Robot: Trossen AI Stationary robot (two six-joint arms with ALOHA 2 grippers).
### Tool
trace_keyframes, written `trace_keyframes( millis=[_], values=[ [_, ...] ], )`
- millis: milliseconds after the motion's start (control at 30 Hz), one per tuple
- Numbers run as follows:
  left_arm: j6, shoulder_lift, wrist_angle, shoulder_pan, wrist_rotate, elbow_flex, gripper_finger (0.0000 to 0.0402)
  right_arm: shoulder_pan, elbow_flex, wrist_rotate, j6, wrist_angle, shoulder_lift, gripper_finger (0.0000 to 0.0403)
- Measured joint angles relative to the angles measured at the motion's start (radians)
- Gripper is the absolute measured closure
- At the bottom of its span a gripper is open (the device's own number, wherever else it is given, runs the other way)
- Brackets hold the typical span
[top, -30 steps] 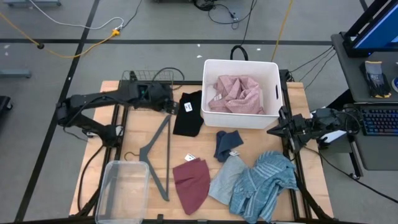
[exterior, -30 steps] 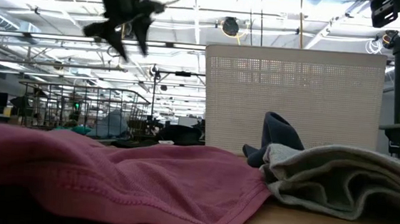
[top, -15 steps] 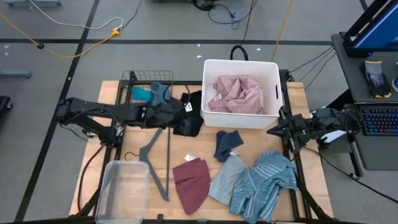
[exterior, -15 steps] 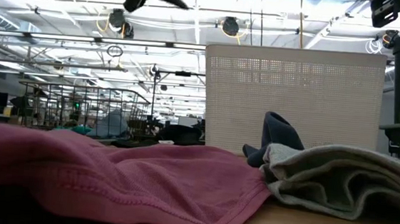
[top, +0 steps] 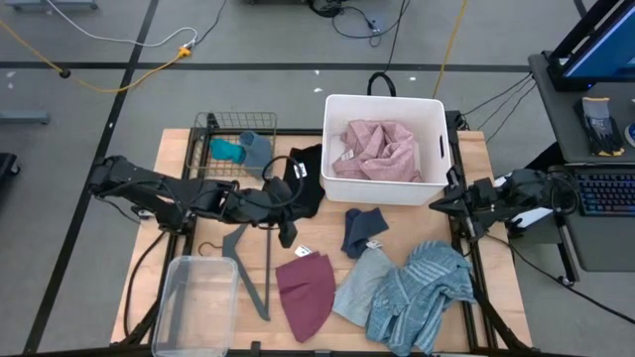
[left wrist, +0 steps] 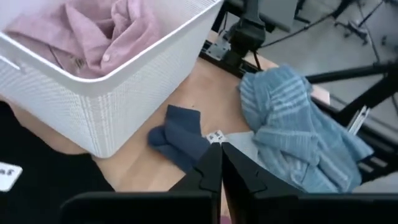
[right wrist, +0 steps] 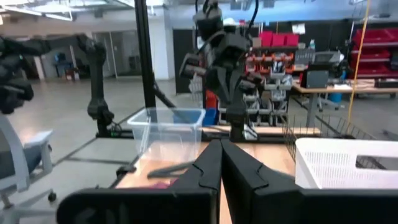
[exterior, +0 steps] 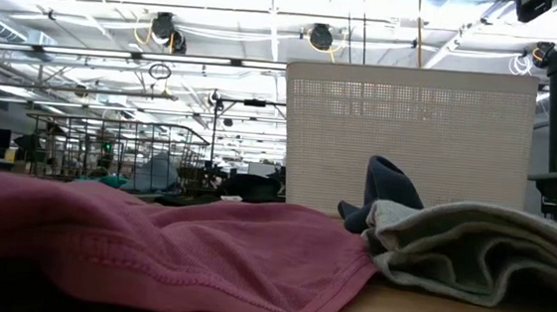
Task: Pick & Place Cloths
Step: Put the dark blue sock in the gold wire basket
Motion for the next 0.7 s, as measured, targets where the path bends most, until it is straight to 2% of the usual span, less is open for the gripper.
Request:
trace_keyframes(
  millis=[333,567,700],
  values=[
    [0.096,-0.004,-0.001,0.019,0.057,0.0,0.0395,0.0,0.0,0.0,0.005,0.173,0.055,0.0399],
    [0.104,-0.03,-0.042,0.011,0.059,0.0,0.0393,0.001,0.003,-0.002,0.031,0.31,0.265,0.0399],
    [0.13,-0.058,-0.053,-0.001,0.054,-0.013,0.0399,0.003,0.042,-0.001,0.073,0.328,0.389,0.0399]
  ],
)
